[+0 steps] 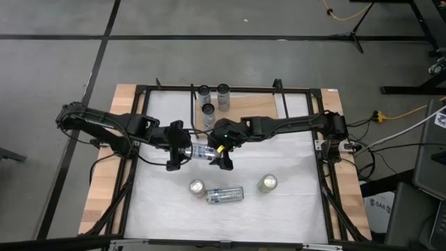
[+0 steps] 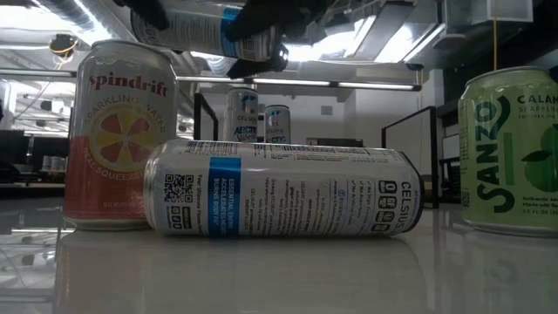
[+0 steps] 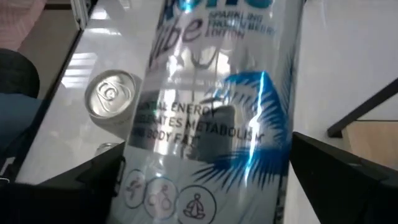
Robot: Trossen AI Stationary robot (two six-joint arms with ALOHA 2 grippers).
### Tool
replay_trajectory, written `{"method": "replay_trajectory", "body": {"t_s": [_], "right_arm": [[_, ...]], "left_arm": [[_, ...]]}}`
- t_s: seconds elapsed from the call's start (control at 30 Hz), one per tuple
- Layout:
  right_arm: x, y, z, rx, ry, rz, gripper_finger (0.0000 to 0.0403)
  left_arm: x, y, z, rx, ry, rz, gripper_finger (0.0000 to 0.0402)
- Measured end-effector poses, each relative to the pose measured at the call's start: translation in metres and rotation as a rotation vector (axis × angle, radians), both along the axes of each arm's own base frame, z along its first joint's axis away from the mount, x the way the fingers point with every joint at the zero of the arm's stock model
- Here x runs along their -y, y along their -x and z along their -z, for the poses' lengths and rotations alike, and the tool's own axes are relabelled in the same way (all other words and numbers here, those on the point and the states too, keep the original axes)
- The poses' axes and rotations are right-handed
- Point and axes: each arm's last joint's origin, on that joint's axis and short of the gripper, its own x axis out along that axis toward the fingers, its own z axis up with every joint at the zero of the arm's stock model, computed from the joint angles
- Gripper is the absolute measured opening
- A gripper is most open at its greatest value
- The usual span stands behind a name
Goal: Place canned beverage on shelf
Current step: Put the white-blue soda can aligned with the other white-blue soda can on the shelf
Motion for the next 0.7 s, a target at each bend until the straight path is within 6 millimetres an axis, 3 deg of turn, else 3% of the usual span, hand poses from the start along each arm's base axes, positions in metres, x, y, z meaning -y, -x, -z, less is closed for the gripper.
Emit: {"method": "replay_trajectory", "body": {"t_s": [0.7], "right_arm": [[0.0025, 0.0006, 0.0009, -0.01, 0.057, 0.059, 0.0374]], "left_arm": [[-0.0006, -0.0012, -0.0019, 0.028, -0.02, -0.019, 0.0243]]}}
